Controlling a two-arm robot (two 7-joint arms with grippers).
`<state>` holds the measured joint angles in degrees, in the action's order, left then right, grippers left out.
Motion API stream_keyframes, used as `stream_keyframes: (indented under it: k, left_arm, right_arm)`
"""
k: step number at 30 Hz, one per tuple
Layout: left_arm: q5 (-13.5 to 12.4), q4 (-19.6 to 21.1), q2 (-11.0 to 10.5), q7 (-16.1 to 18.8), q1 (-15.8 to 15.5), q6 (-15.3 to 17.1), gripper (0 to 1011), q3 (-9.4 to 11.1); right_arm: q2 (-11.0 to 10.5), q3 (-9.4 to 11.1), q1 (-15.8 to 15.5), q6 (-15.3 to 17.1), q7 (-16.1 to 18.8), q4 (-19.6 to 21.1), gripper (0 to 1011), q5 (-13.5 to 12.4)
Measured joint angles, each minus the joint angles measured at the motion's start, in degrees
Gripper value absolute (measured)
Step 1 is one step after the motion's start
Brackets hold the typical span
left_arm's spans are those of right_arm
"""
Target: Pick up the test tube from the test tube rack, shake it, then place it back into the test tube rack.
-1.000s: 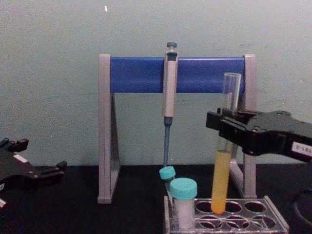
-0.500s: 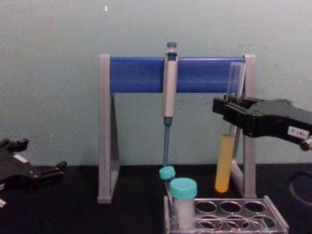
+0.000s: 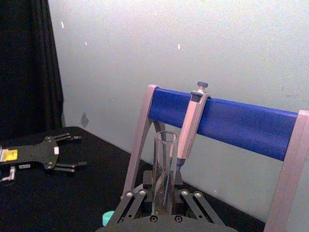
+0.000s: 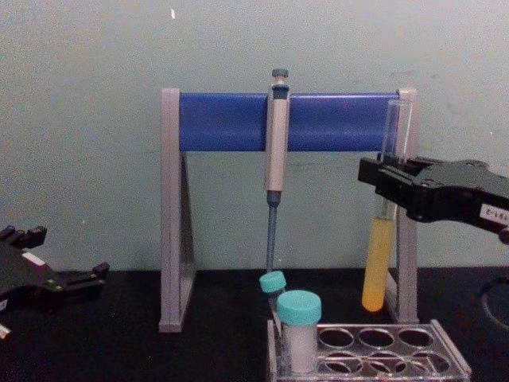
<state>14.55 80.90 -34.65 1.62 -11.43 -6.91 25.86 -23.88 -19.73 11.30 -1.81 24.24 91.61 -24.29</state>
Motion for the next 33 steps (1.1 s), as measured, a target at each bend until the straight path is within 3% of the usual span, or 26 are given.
stream_keyframes:
  k: [33]
  left_arm:
    - [0.0, 0.0, 0.0, 0.0, 0.0, 0.0, 1001, 0.0]
  right_arm:
    - [-0.26, 0.16, -0.49, 0.22, 0.62, 0.51, 235, 0.12]
